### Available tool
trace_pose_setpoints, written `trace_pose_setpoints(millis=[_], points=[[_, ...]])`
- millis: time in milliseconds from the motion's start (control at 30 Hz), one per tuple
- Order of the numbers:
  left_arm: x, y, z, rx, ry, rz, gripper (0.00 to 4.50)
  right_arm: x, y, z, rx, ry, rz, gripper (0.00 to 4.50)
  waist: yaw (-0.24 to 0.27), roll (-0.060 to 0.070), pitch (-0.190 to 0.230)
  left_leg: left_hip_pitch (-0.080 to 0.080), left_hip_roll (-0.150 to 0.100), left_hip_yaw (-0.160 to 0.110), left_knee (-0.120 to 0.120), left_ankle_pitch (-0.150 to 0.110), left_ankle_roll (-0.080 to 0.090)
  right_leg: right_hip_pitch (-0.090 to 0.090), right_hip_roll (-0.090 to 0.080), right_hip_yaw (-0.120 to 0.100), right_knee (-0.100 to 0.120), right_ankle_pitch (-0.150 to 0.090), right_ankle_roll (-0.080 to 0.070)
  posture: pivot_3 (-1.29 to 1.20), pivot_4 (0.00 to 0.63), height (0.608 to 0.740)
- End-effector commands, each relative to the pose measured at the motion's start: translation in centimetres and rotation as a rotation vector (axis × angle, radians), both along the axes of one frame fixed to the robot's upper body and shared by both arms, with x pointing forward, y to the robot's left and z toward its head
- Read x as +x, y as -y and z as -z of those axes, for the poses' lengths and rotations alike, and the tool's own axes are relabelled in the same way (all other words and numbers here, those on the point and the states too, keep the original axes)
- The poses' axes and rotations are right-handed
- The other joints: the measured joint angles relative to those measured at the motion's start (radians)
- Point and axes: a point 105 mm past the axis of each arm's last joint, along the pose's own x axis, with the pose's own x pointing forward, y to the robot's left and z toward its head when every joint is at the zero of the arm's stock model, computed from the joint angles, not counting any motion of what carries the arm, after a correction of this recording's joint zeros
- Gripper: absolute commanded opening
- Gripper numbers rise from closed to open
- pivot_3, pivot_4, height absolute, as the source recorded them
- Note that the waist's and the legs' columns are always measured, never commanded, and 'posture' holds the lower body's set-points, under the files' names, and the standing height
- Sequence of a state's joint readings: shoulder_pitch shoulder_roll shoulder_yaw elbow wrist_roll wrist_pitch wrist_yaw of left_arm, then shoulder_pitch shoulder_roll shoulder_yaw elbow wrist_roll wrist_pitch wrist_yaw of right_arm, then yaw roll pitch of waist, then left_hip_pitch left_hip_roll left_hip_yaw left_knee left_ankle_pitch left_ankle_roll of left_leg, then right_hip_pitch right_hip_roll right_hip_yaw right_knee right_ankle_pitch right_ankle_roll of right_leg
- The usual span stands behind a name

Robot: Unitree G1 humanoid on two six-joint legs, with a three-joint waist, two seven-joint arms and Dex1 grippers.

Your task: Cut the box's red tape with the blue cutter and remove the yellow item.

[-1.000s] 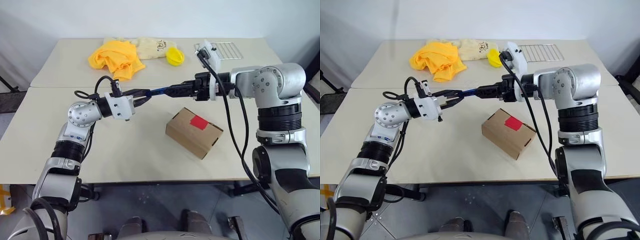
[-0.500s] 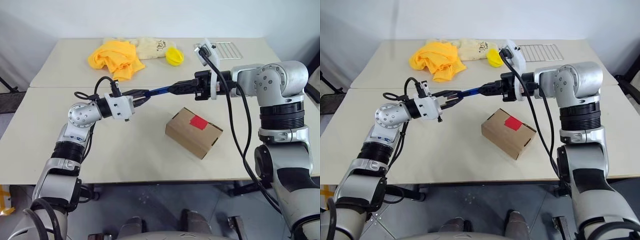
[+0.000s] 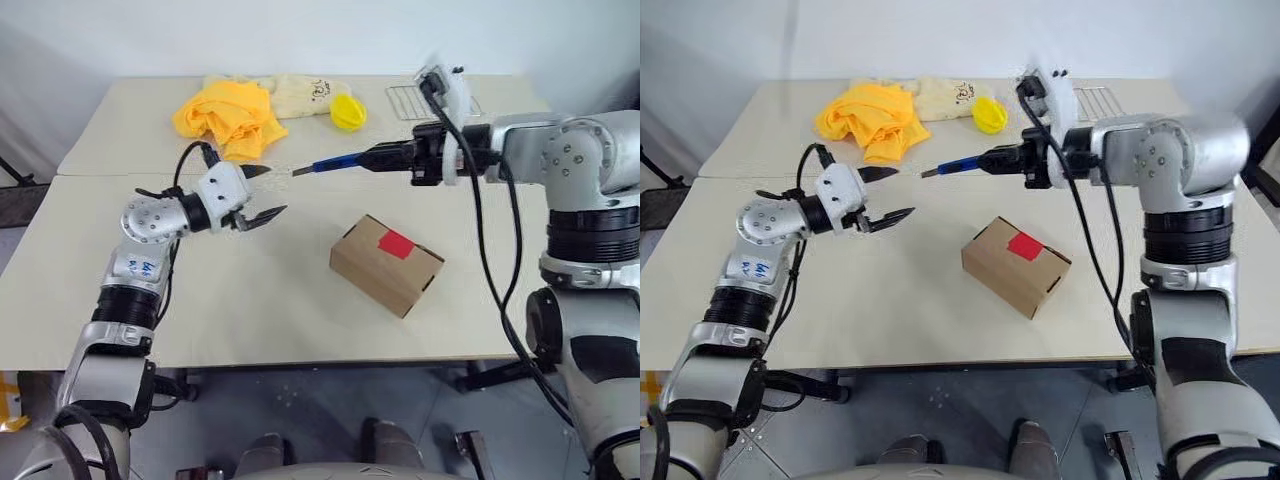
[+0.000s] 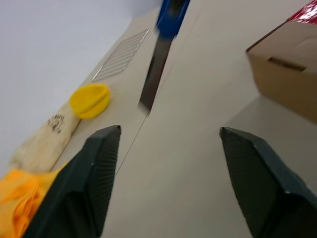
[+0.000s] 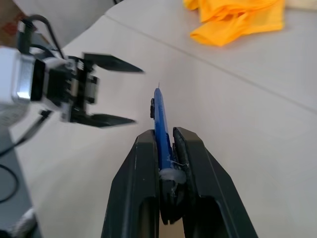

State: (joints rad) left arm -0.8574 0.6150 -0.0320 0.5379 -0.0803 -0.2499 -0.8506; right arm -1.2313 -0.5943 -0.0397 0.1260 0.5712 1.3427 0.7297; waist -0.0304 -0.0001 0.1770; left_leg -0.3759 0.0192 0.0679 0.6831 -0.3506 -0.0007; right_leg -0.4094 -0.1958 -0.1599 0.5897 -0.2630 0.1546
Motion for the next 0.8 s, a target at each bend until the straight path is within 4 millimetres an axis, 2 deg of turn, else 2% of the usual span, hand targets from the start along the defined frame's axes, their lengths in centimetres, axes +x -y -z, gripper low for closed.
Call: trace_pose_setpoints(millis=[33, 167, 300, 367, 400, 500, 567, 633, 700, 800], points=[[-0.5, -0.1, -3.1, -0.065, 0.014, 0.039, 4.46, -1.0, 1.9, -1.8, -0.004, 0.087, 0.052, 0.16, 0.005, 0.000, 0.000, 0.000, 0.000, 0.000, 0.000, 0.000, 0.000, 0.000, 0.000, 0.000, 0.000, 0.000, 0.000, 0.00, 0.150, 0.740], [-1.5, 2.6, -3.7, -0.136, -0.085, 0.189, 4.50, -2.1, 5.0, -2.0, -0.044, 0.118, 0.152, 0.16, 0.014, 0.000, 0.000, -0.001, -0.001, 0.000, 0.000, 0.000, 0.000, 0.000, -0.001, 0.000, 0.000, 0.000, 0.000, 0.00, 0.150, 0.740], [-1.7, 5.6, -4.5, -0.236, -0.166, 0.282, 4.50, -3.8, 6.8, -1.9, -0.076, 0.143, 0.202, 0.16, 0.016, -0.001, 0.000, -0.001, -0.001, 0.000, 0.000, 0.000, 0.000, 0.000, -0.001, 0.000, 0.000, 0.000, 0.000, 0.00, 0.150, 0.740], [-1.2, 6.6, -4.6, -0.318, -0.268, 0.266, 4.50, -4.5, 7.5, -2.0, -0.082, 0.156, 0.221, 0.16, 0.018, -0.001, 0.001, -0.001, -0.001, 0.000, 0.000, 0.000, 0.000, 0.000, -0.001, 0.000, 0.000, 0.000, 0.000, 0.00, 0.150, 0.740], [-1.1, 7.7, -4.2, -0.310, -0.329, 0.276, 4.50, -5.1, 7.8, -2.0, -0.089, 0.166, 0.225, 0.16, 0.019, -0.001, 0.001, -0.001, -0.001, 0.000, 0.001, 0.000, 0.000, 0.000, -0.001, 0.000, 0.000, 0.000, 0.000, 0.00, 0.150, 0.740], [-1.6, 11.0, -2.6, -0.139, -0.449, 0.344, 4.50, -6.6, 8.9, -1.1, -0.151, 0.186, 0.246, 0.16, 0.029, -0.001, 0.001, -0.001, -0.001, 0.001, 0.001, 0.000, 0.000, 0.000, -0.001, 0.001, -0.001, 0.000, 0.000, 0.00, 0.150, 0.740], [-2.0, 12.2, -1.9, -0.079, -0.522, 0.376, 4.50, -7.2, 9.0, -0.5, -0.171, 0.184, 0.244, 0.16, 0.031, -0.001, 0.001, -0.001, -0.001, 0.001, 0.001, 0.000, 0.000, 0.000, -0.001, 0.001, -0.001, 0.000, 0.000, 0.00, 0.150, 0.740], [-2.4, 14.3, -1.5, -0.040, -0.626, 0.415, 4.50, -7.8, 9.2, -0.1, -0.172, 0.185, 0.258, 0.16, 0.033, -0.002, 0.001, -0.001, -0.001, 0.002, 0.001, 0.000, 0.000, 0.000, -0.001, 0.001, -0.002, 0.000, 0.000, 0.00, 0.150, 0.740], [-2.8, 15.4, -1.0, -0.001, -0.705, 0.425, 4.50, -8.2, 9.3, 0.2, -0.172, 0.189, 0.272, 0.16, 0.037, -0.002, 0.001, -0.001, -0.001, 0.002, 0.002, 0.000, 0.000, 0.000, -0.001, 0.001, -0.002, 0.000, 0.000, 0.00, 0.150, 0.740], [-2.7, 16.2, -0.7, 0.033, -0.734, 0.404, 4.50, -8.4, 9.4, 0.6, -0.171, 0.194, 0.296, 0.16, 0.035, -0.002, 0.001, -0.001, -0.001, 0.002, 0.002, 0.000, 0.000, 0.000, -0.001, 0.001, -0.002, 0.000, 0.000, 0.00, 0.150, 0.740]])
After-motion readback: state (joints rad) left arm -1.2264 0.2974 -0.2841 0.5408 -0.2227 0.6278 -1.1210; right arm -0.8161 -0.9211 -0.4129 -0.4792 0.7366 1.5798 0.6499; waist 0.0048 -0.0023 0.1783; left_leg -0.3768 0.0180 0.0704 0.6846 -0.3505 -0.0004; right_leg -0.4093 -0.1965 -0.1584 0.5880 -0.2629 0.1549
